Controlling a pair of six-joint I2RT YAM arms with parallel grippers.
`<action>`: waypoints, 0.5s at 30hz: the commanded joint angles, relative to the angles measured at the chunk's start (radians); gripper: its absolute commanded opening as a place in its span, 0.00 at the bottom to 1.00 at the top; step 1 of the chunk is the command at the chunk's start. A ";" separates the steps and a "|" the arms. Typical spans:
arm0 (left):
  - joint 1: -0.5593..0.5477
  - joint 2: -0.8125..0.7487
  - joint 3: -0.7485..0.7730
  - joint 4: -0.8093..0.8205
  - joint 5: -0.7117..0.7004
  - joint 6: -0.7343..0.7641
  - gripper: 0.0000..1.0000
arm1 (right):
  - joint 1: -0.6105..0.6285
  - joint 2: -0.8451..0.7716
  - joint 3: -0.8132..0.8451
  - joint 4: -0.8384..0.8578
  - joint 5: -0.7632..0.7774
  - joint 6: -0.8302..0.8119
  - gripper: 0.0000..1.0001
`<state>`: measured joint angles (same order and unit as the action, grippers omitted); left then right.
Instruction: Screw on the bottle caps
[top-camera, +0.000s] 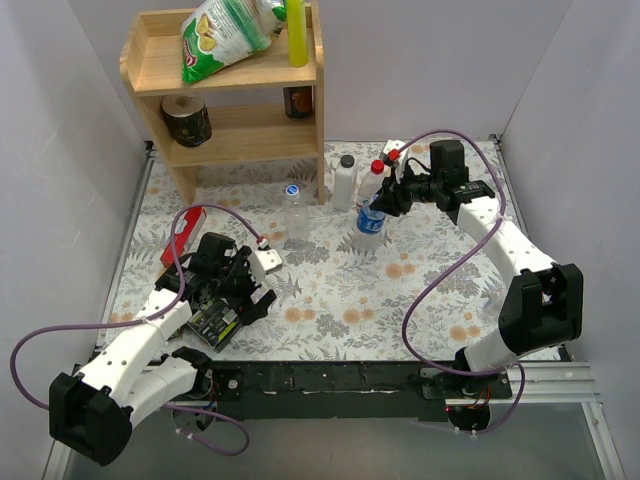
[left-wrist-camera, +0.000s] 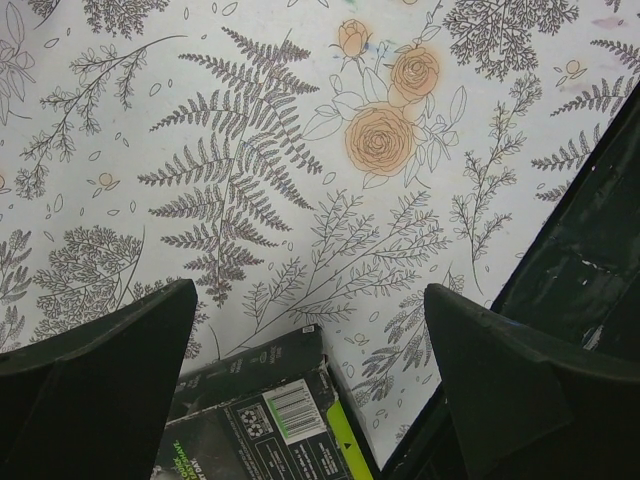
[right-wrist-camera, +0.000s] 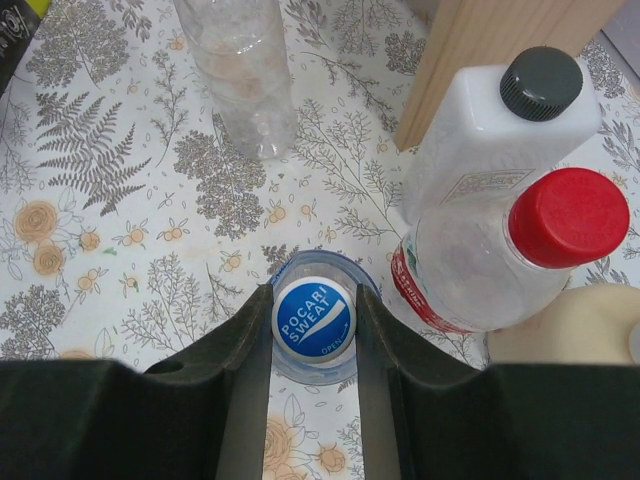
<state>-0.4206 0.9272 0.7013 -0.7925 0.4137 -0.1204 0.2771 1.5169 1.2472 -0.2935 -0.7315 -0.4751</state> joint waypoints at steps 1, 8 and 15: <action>0.006 0.002 0.003 0.021 0.031 -0.002 0.98 | 0.007 -0.003 0.023 -0.036 0.024 -0.005 0.04; 0.008 0.001 -0.013 0.041 0.042 -0.010 0.98 | 0.014 0.003 0.017 -0.045 0.034 -0.005 0.27; 0.014 0.002 -0.013 0.041 0.057 -0.016 0.98 | 0.022 0.019 0.044 -0.021 0.017 0.018 0.40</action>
<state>-0.4145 0.9344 0.6971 -0.7734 0.4370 -0.1307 0.2913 1.5169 1.2480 -0.2924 -0.7166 -0.4732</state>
